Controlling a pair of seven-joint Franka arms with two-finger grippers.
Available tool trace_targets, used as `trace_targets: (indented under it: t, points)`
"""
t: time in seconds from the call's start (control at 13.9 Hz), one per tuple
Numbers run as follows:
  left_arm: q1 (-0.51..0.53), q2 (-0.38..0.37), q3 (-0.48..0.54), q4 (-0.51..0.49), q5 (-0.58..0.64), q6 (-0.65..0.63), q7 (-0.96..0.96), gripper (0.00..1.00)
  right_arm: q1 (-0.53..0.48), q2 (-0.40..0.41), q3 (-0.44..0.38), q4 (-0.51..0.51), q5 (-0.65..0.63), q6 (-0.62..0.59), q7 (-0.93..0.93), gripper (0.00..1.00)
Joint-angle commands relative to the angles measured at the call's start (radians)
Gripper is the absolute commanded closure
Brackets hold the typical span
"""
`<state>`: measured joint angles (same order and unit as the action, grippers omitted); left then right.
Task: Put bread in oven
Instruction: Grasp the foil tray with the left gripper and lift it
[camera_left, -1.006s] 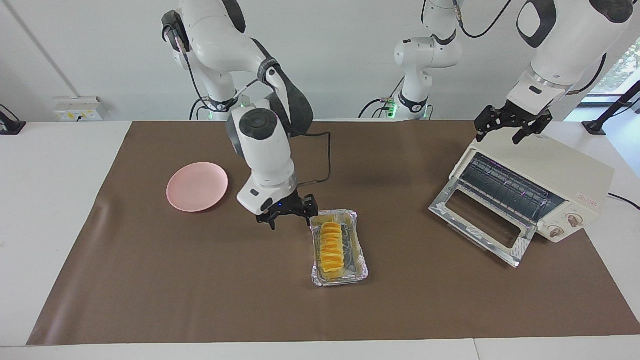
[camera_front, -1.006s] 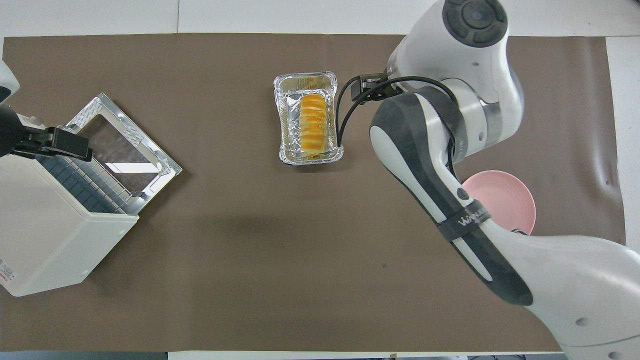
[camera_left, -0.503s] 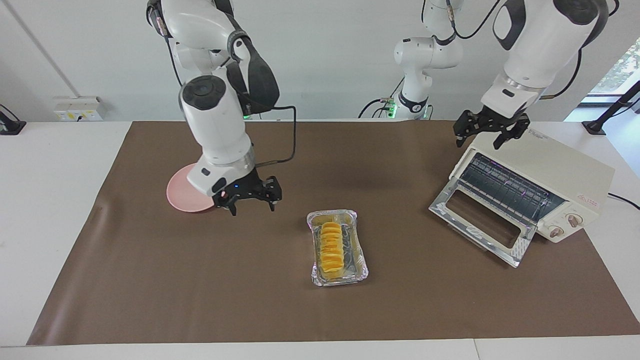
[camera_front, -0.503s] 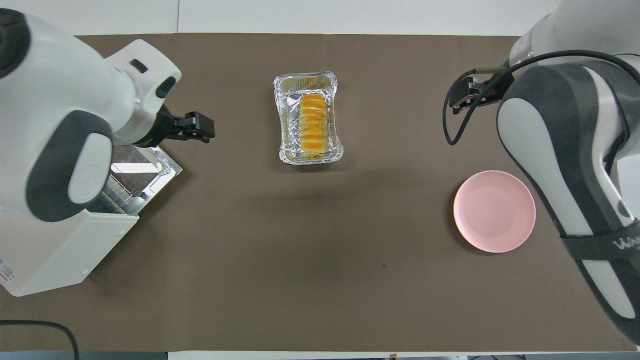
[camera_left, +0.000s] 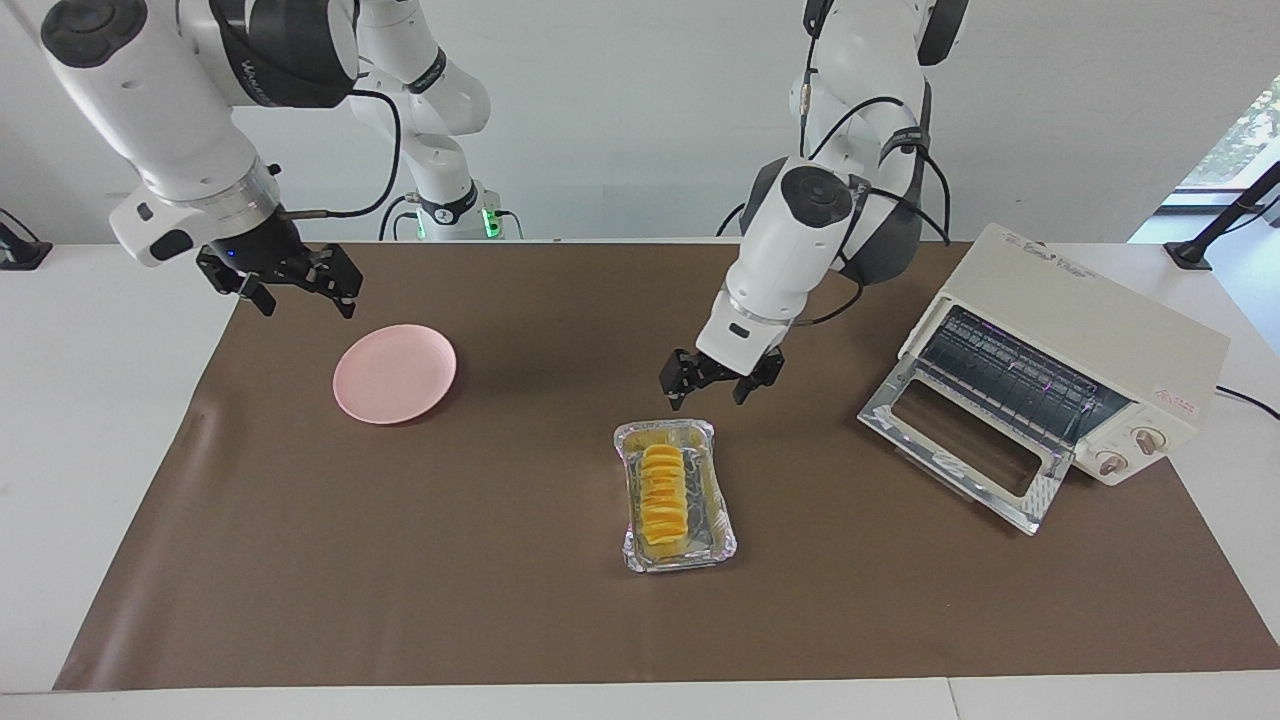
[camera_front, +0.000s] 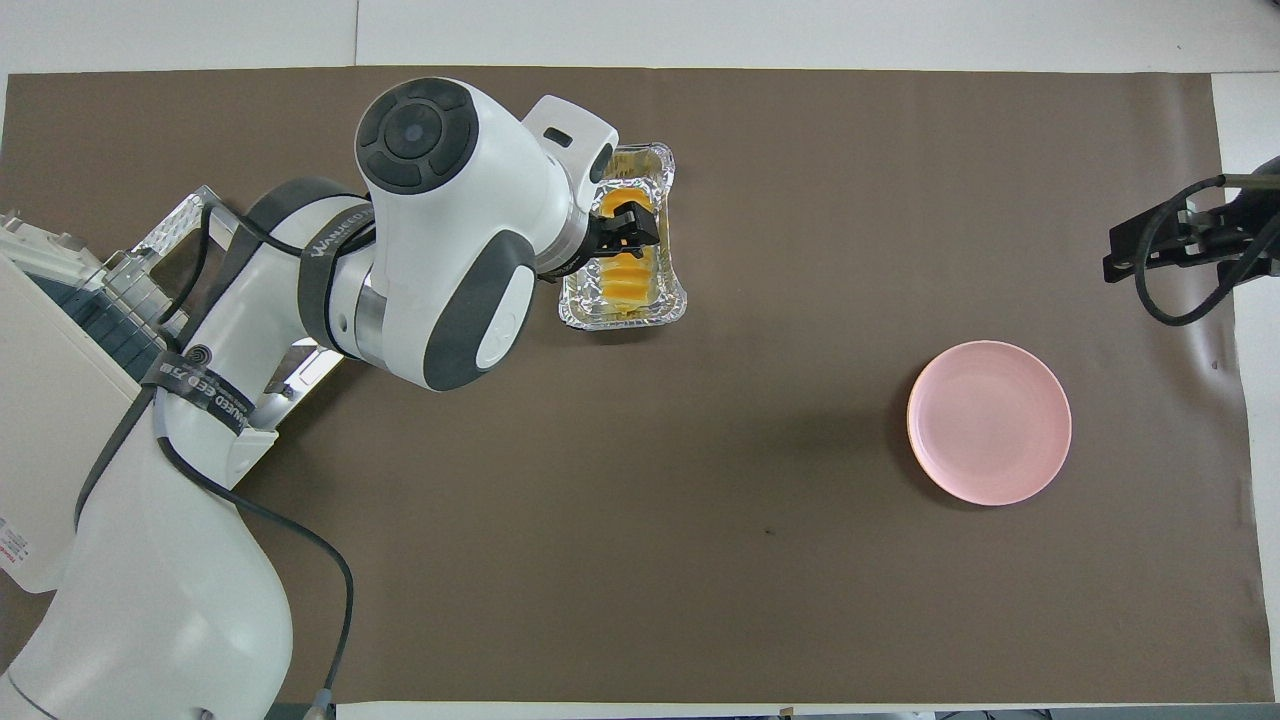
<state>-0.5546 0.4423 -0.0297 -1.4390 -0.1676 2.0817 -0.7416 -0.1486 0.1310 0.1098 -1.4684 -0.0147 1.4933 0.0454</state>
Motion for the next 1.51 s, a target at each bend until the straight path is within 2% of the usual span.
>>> trace_targets:
  t: [0.0, 0.14, 0.36, 0.43, 0.65, 0.79, 1.15, 1.22, 1.37, 1.44]
  points:
    - [-0.040, 0.016, 0.016, -0.001, 0.105, 0.126, -0.229, 0.00, -0.035, -0.070, 0.013, -0.143, -0.013, 0.083, -0.016, 0.00]
    - [-0.039, 0.062, 0.013, 0.075, 0.146, -0.018, -0.226, 0.00, -0.058, -0.085, 0.014, -0.181, -0.011, 0.125, -0.013, 0.00]
    - [-0.050, 0.351, 0.013, 0.464, 0.151, -0.205, -0.226, 0.00, -0.058, -0.085, 0.014, -0.179, -0.011, 0.128, -0.012, 0.00]
    - [-0.068, 0.404, 0.020, 0.527, 0.161, -0.213, -0.222, 0.00, -0.060, -0.083, 0.014, -0.175, -0.011, 0.127, -0.012, 0.00]
    - [-0.091, 0.444, 0.022, 0.557, 0.178, -0.201, -0.144, 0.00, -0.068, -0.076, 0.013, -0.164, -0.004, 0.139, -0.009, 0.00]
    - [-0.146, 0.493, 0.028, 0.592, 0.219, -0.204, -0.136, 0.00, -0.071, -0.076, 0.014, -0.165, -0.004, 0.159, -0.006, 0.00]
    - [-0.149, 0.493, 0.021, 0.583, 0.226, -0.222, -0.110, 0.00, -0.060, -0.070, 0.011, -0.151, 0.001, 0.159, -0.005, 0.00]
    - [-0.156, 0.492, 0.025, 0.571, 0.230, -0.250, -0.078, 0.00, -0.045, -0.070, -0.010, -0.150, 0.001, 0.159, -0.005, 0.00]
    - [-0.160, 0.493, 0.025, 0.572, 0.232, -0.252, -0.038, 0.00, 0.090, -0.068, -0.152, -0.151, 0.001, 0.162, -0.005, 0.00]
    - [-0.160, 0.493, 0.025, 0.572, 0.232, -0.247, -0.033, 0.00, 0.104, -0.068, -0.177, -0.151, 0.004, 0.166, -0.005, 0.00]
